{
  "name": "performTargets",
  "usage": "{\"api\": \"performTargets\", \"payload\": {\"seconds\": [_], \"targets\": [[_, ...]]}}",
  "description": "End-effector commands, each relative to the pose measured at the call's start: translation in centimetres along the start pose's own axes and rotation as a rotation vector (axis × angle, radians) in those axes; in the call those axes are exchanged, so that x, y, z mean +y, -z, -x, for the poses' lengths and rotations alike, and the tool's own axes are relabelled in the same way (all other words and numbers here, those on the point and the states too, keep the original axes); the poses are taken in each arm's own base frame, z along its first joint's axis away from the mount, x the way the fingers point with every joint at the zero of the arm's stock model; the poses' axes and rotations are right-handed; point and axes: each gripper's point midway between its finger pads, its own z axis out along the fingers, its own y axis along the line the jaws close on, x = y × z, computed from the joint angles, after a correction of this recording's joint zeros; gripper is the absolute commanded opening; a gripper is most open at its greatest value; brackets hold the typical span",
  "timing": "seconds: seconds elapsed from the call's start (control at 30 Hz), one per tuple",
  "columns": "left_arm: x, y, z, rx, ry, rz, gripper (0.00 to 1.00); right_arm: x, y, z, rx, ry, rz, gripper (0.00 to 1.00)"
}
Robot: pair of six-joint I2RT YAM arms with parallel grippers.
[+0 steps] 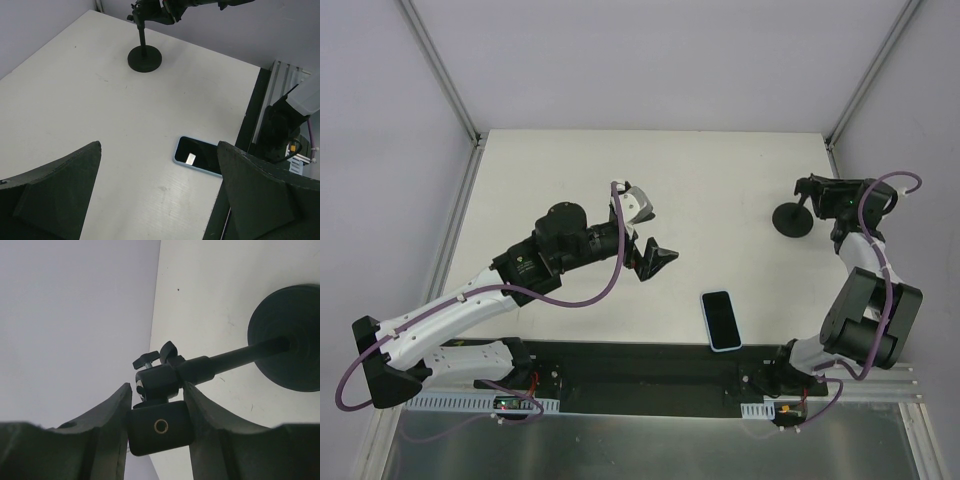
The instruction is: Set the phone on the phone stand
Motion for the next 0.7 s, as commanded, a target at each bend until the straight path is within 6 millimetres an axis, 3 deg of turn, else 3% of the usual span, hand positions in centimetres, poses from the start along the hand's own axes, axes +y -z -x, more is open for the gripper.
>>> {"api": "performTargets", "payload": {"seconds": [0.0, 0.07, 0.1, 0.17, 0.2, 0.27, 0.3, 0.37, 0.4, 0.67], "targets": [[0.2, 0.4, 1.3, -0.051, -0.012, 0.024, 0.99, 4.6, 1.4, -3.8, 0.120, 0.043, 0.138, 0.01], [0.6, 0.4, 1.2, -0.049, -0.025, 0.045, 0.99, 5.8, 2.0, -5.9, 0.172, 0.077, 0.176, 0.01], [1.0, 0.4, 1.2, -0.050, -0.029, 0.068, 0.99, 6.8, 2.8, -8.4, 0.225, 0.111, 0.209, 0.01], [1.5, 0.4, 1.1, -0.046, -0.037, 0.096, 0.99, 7.3, 3.6, -11.4, 0.285, 0.161, 0.235, 0.01], [2.3, 0.5, 1.0, -0.043, -0.034, 0.138, 0.99, 7.8, 4.6, -14.5, 0.346, 0.191, 0.259, 0.01], [3.5, 0.6, 0.9, -0.044, -0.027, 0.205, 0.99, 7.4, 5.3, -17.2, 0.396, 0.205, 0.277, 0.01], [4.0, 0.7, 0.7, -0.038, -0.018, 0.239, 0.99, 7.5, 6.2, -20.1, 0.449, 0.221, 0.299, 0.01], [5.4, 1.0, 0.5, -0.038, 0.000, 0.321, 0.99, 8.0, 7.1, -22.7, 0.492, 0.220, 0.345, 0.01], [5.7, 1.0, 0.4, -0.036, 0.005, 0.338, 0.99, 7.7, 8.0, -24.9, 0.530, 0.231, 0.357, 0.01], [7.9, 2.4, 0.8, -0.086, 0.147, 0.447, 0.98, 8.7, 10.8, -32.1, 0.647, 0.172, 0.472, 0.01]]}}
